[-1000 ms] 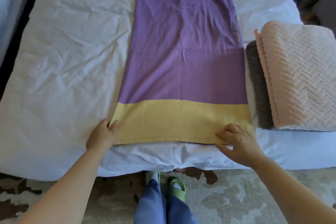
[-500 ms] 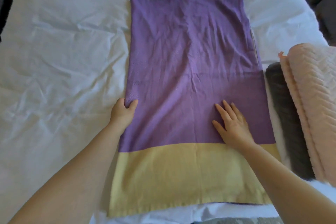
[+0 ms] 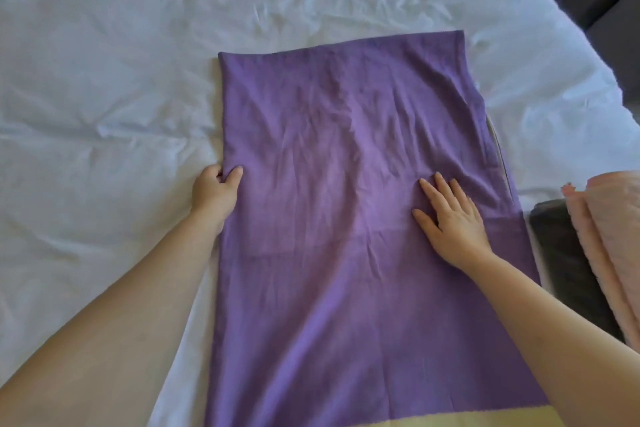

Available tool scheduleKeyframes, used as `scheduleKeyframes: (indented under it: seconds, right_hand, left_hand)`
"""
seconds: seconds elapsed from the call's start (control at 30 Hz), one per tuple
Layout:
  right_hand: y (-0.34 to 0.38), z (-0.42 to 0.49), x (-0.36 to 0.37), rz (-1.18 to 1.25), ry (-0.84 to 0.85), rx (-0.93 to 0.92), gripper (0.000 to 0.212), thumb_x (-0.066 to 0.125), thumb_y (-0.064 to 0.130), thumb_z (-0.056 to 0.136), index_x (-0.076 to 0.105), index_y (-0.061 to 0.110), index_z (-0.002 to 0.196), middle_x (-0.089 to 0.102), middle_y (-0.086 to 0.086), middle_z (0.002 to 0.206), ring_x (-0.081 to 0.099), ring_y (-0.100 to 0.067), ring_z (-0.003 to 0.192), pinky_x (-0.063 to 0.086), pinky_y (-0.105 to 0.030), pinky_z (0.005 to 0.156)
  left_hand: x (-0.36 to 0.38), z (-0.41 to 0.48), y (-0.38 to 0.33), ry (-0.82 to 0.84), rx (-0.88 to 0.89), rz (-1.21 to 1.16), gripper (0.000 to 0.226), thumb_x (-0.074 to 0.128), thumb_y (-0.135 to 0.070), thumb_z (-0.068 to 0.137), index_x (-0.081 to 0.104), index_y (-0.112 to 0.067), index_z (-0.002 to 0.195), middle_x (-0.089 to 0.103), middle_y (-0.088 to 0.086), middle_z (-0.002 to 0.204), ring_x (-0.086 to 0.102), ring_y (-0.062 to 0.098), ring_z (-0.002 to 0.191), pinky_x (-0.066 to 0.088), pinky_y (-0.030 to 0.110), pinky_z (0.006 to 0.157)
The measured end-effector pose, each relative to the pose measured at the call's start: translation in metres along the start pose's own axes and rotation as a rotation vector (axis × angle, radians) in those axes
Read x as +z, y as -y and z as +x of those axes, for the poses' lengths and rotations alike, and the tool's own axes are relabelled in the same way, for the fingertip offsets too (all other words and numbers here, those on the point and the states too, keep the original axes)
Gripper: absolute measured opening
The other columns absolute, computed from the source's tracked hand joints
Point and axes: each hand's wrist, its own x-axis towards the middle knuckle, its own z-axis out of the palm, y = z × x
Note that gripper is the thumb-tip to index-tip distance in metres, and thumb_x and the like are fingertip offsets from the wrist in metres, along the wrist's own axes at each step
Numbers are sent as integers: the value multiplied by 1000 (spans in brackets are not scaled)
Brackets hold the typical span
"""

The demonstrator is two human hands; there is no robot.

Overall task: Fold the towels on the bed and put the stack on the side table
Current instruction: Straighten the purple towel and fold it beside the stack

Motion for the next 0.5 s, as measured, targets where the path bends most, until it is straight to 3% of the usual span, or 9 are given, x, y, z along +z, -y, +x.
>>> scheduleKeyframes:
  seconds: [0.13, 0.3, 0.5]
  right_hand:
    - [-4, 60, -19, -13, -12, -31, 60, 34, 54, 95, 19, 36, 150, 10, 8, 160, 5, -18, 148, 9, -40, 119]
    - [-10, 137, -42, -19, -84, -14, 57, 37, 51, 95, 25, 33, 148, 15, 6, 160, 11, -22, 147, 12, -43, 118]
    - [-16, 227, -72, 170, -324, 130, 50, 58, 36, 89, 46, 17, 134, 42, -8, 145, 36, -35, 130, 27, -46, 108]
  left_hand:
    - [14, 43, -31, -29, -35, -9, 29, 61, -32, 91, 60, -3, 92, 61, 9, 88, 56, 23, 81, 38, 28, 69]
    - [32, 99, -66, -89, -29, 34, 37, 59, -33, 92, 62, 2, 104, 65, 19, 103, 61, 33, 95, 45, 35, 80]
    - [41, 163, -92, -173, 7, -8, 29, 60, -35, 91, 56, -7, 87, 57, 11, 87, 52, 22, 79, 42, 33, 72]
